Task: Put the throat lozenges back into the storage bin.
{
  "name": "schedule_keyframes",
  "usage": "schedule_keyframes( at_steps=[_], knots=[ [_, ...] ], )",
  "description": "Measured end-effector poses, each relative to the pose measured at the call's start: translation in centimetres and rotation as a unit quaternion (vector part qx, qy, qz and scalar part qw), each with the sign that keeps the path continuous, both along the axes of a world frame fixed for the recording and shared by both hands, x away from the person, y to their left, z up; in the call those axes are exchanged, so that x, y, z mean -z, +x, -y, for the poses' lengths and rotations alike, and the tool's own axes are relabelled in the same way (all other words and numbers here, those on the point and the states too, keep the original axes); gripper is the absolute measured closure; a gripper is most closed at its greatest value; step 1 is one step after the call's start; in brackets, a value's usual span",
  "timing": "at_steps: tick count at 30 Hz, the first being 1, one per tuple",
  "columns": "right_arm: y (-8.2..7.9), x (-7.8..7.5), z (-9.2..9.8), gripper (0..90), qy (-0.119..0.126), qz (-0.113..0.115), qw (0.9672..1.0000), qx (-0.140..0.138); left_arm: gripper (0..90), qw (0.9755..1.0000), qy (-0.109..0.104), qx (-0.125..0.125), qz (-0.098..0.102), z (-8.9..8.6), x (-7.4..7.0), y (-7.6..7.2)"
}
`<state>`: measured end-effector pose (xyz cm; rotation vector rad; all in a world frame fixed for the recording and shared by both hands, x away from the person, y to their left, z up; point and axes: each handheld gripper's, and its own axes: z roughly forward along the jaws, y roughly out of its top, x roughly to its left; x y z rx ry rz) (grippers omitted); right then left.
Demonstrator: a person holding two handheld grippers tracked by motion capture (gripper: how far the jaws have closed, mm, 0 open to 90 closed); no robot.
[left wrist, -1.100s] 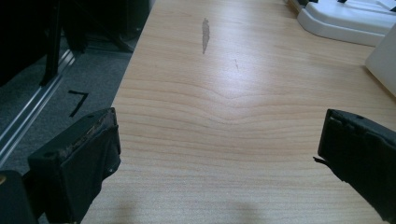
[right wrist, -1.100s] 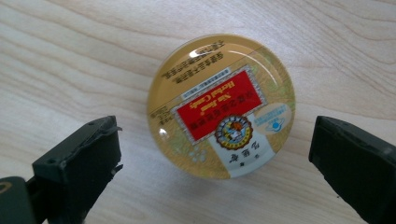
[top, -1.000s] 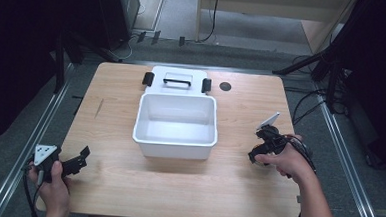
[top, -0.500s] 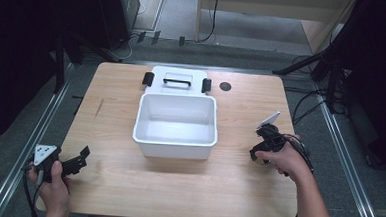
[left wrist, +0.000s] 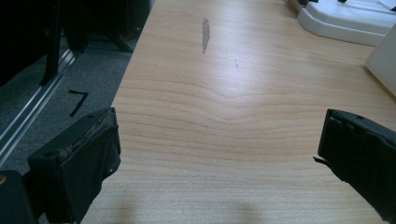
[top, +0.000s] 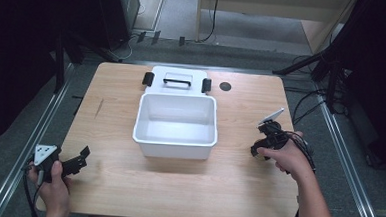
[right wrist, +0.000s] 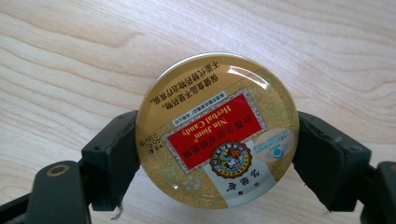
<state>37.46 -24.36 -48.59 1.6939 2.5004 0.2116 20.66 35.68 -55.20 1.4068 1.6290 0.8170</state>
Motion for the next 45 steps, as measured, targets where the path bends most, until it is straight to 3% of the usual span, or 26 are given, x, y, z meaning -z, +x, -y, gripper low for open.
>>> schedule_keyframes(
  at_steps=[13,16,20,27,45],
  knots=[
    [-0.3,-1.9,-1.4,21.1,0.003,0.015,0.9975,-0.069,0.0,1.0000,-0.001,0.000,0.000,0.0,0.0,0.0],
    [-0.4,-2.4,-2.1,21.0,-0.002,0.028,0.9944,-0.102,0.0,1.0000,-0.001,0.000,0.000,0.0,0.0,0.0],
    [-0.5,-2.9,-2.5,21.0,-0.011,0.037,0.9918,-0.122,0.0,1.0000,-0.002,0.000,0.000,0.0,0.0,0.0],
    [-0.7,-4.1,-3.3,21.1,-0.002,0.045,0.9894,-0.138,0.0,1.0000,-0.002,0.000,0.000,0.0,0.0,0.0],
    [-0.5,-6.6,-5.8,21.1,-0.011,0.059,0.9822,-0.178,0.0,1.0000,-0.003,0.001,-0.001,-0.1,0.0,0.0]
  ],
)
